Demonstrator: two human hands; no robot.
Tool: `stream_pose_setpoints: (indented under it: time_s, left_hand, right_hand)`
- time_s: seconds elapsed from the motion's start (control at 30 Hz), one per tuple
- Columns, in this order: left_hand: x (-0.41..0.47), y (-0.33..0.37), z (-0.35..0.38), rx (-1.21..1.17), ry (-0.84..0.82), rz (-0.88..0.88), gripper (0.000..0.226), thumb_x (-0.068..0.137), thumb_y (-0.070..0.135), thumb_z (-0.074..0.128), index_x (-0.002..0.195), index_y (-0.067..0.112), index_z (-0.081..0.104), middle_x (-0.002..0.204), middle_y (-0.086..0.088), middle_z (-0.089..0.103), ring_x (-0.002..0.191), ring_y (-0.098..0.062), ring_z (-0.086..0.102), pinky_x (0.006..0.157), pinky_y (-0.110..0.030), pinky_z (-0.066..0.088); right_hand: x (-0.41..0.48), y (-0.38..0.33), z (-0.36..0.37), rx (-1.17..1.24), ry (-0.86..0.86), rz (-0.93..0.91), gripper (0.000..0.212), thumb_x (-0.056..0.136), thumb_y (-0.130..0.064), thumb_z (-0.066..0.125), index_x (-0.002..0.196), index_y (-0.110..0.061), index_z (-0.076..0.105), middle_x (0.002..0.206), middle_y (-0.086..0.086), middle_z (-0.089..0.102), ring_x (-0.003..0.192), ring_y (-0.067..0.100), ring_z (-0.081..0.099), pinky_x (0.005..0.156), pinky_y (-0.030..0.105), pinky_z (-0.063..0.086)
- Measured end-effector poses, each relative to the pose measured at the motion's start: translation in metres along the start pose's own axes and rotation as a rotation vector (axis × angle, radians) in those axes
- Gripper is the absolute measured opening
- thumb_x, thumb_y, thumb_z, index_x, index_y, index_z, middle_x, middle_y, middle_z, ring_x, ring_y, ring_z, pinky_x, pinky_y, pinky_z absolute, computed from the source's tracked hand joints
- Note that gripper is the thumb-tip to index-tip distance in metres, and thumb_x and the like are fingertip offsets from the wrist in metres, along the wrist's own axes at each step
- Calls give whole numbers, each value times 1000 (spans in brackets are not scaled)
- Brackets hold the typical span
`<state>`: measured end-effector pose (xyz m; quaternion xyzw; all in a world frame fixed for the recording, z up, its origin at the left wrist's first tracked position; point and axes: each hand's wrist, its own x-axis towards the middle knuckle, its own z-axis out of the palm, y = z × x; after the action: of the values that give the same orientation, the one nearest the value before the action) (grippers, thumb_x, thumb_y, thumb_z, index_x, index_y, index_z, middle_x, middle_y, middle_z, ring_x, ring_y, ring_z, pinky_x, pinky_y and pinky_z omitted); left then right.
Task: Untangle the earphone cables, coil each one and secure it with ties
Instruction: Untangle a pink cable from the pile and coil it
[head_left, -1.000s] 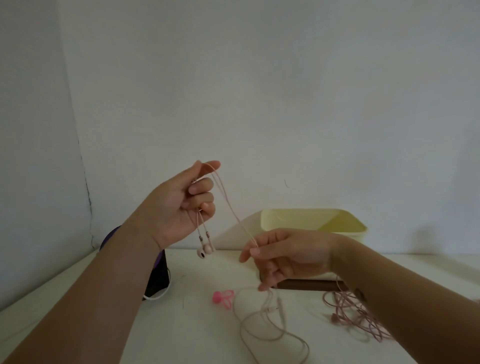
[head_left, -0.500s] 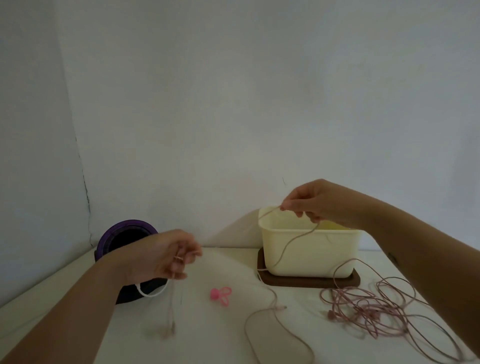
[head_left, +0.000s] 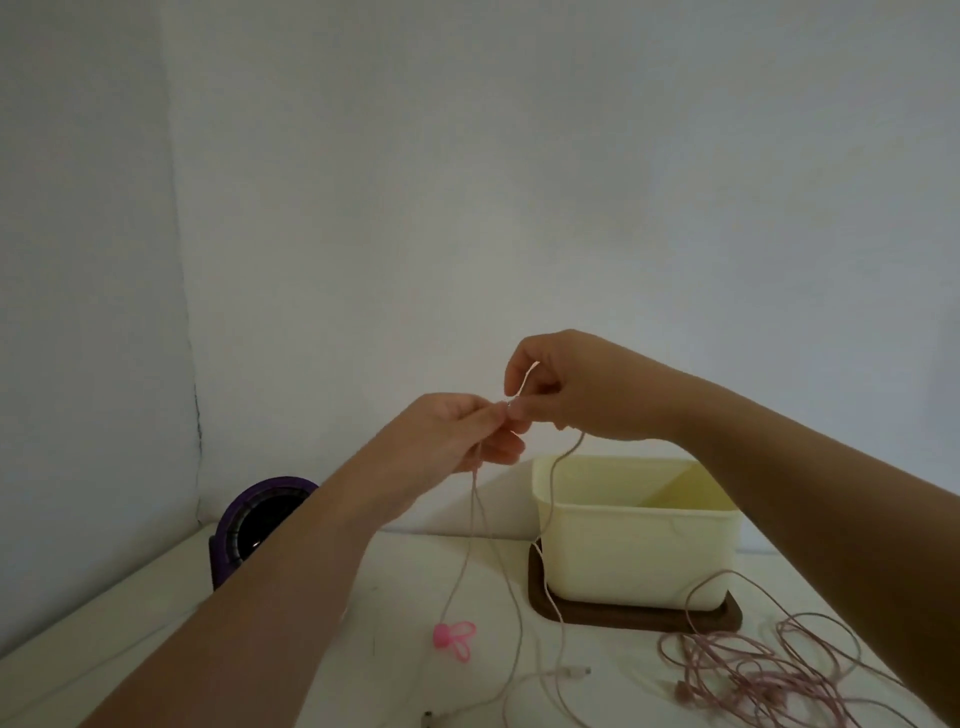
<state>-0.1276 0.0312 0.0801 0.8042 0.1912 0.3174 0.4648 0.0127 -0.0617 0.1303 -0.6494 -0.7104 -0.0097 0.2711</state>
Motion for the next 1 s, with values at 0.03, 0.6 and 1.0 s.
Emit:
stream_pose_setpoints:
  time_s: [0.03, 0.6, 1.0]
  left_hand:
    - [3, 7, 0, -2, 37, 21, 24, 95, 29, 50, 93, 17, 70, 81, 4, 74, 82, -8, 70, 96, -35, 49]
    - [24, 81, -22, 87, 113, 186, 8, 88, 16, 64, 92, 10, 67, 81, 1, 74, 75, -12, 71, 86, -34, 56]
    - [29, 91, -22, -34, 54, 129, 9, 78, 17, 72, 84, 14, 66, 69, 7, 67, 63, -3, 64, 78, -26, 56]
  right_hand:
    - [2, -3, -5, -25, 33, -10, 7, 88, -25, 63, 86, -24, 57, 70, -10, 67, 54, -3, 55, 53, 11, 45]
    - [14, -22, -71, -98, 227, -141, 5, 84, -16, 69, 87, -19, 71, 83, -6, 72, 73, -2, 64, 73, 14, 52]
    - [6, -28, -79, -73, 285, -191, 7, 81, -12, 70, 85, -17, 70, 79, -9, 70, 72, -3, 64, 68, 11, 50]
